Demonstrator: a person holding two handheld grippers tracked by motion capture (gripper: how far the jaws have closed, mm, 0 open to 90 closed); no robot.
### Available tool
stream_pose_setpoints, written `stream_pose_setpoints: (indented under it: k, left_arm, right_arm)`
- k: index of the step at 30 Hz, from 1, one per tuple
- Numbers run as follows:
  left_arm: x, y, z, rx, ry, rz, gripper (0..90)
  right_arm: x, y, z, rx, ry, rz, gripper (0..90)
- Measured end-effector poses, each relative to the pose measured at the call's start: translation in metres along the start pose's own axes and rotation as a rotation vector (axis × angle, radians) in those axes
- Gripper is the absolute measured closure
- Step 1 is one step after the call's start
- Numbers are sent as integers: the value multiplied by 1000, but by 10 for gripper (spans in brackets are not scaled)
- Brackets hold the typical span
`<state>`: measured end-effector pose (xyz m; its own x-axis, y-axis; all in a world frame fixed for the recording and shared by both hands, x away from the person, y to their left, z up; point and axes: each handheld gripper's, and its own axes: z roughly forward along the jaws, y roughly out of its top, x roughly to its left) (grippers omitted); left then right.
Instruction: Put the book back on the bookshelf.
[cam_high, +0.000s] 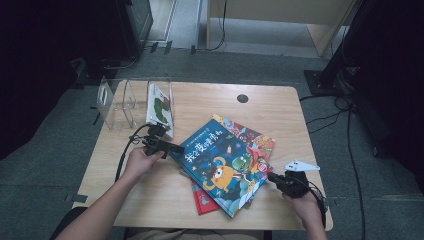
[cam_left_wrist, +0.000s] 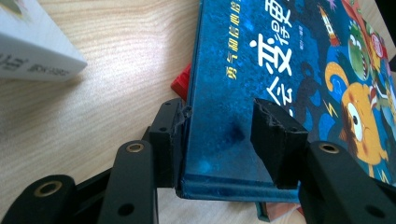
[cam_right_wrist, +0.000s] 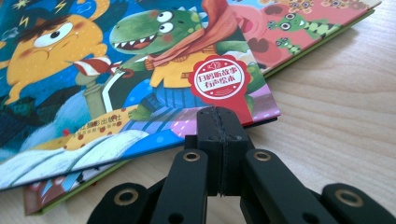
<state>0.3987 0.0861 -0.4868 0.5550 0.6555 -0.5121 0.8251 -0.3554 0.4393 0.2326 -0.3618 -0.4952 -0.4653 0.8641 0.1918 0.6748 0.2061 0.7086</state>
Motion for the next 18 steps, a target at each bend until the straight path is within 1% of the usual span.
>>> stream_pose_setpoints:
  k: [2, 3, 7, 9, 13, 14, 18]
  left_arm:
    - [-1, -2, 0, 4, 3, 5, 542]
    - [-1, -3, -1, 4, 5, 10, 542]
    - [-3, -6, -1, 6, 3, 5, 534]
    - [-4, -9, 0, 14, 0, 5, 531]
    - [-6, -14, 0, 20, -4, -7, 523]
    - [-7, -15, -1, 19, -4, -10, 523]
    - [-7, -18, -1, 18, -9, -17, 523]
  right_arm:
    - [-1, 2, 1, 0, -4, 7, 896]
    - [-3, 3, 2, -5, -6, 3, 896]
    - [-5, 5, 5, -9, -15, 14, 896]
    - [-7, 8, 8, -12, -21, 25, 897]
    - [-9, 12, 11, -13, -35, 28, 896]
    - [-9, 13, 12, -13, -38, 37, 896]
    - [-11, 16, 14, -13, -47, 43, 897]
